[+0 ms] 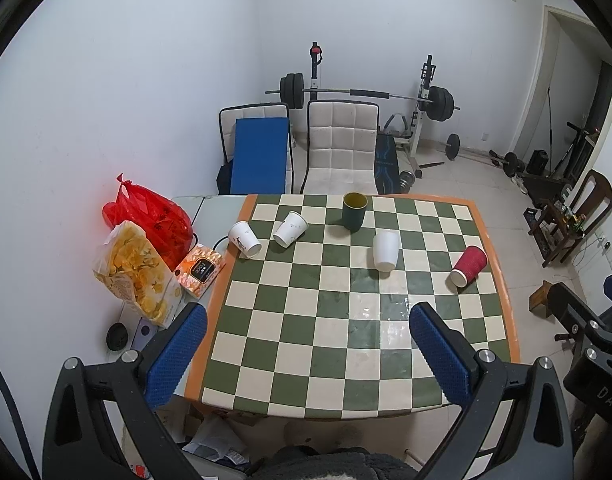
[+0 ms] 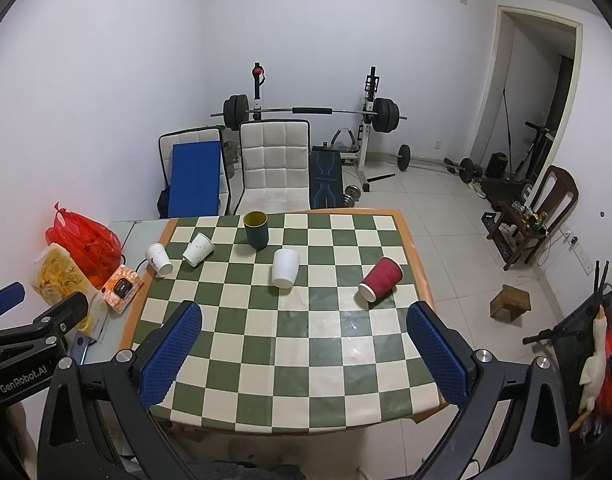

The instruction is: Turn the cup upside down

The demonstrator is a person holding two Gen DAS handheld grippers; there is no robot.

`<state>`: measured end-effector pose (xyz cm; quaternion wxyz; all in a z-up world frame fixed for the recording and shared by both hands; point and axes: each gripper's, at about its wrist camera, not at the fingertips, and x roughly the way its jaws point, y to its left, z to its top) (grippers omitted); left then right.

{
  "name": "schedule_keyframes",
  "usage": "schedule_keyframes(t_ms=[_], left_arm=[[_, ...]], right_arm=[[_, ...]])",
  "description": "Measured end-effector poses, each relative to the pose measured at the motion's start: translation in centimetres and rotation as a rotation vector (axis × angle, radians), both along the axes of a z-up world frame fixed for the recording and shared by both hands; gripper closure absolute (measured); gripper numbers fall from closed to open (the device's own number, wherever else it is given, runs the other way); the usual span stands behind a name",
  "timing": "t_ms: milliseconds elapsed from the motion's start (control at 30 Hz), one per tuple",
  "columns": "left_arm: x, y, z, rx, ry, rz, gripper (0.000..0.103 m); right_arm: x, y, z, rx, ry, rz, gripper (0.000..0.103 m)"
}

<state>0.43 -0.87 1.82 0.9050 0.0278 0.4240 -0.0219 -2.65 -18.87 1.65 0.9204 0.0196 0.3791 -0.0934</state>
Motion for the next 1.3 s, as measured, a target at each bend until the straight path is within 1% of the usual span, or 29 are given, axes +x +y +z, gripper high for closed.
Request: schedule_keyframes(t_ms=[100, 300, 500, 800, 1067, 1233, 1300], left_arm=[[0.3, -0.3, 0.3, -0.006, 0.009, 0.002, 0.000], [0.7, -0.5, 0.5, -0.007, -0.001, 0.003, 0.000], [1.0, -0.1, 0.1, -0.008, -0.005, 0.002, 0.000], [1.2, 0.2, -0.1, -0.011, -0.001, 0.004, 0.000], [1.5, 0.3, -0.4, -0.018, 0.008, 0.005, 0.000], [1.8, 0.4, -0.7, -0.021, 0.009, 0.017, 0.000], [2.5, 0.2, -1.4, -0.005, 0.010, 0.025, 0.000]], right_arm=[[0.1, 0.1, 0.1, 0.003, -0.001, -0.001, 0.000], [1.0, 0.3, 0.6, 0.010, -0.002, 0.004, 0.000], [1.6, 0.4, 0.8, 0.013, -0.004, 0.004, 0.000], [1.4, 0.3, 0.5, 0.016, -0.002, 0.007, 0.000], [2.4, 0.2, 0.3, 0.028, 0.007, 0.012, 0.000], [3.1, -0.2, -0.8, 0.030, 0.011, 0.008, 0.000], [3.1, -0.9, -2.1, 0.028, 0.013, -0.002, 0.000]])
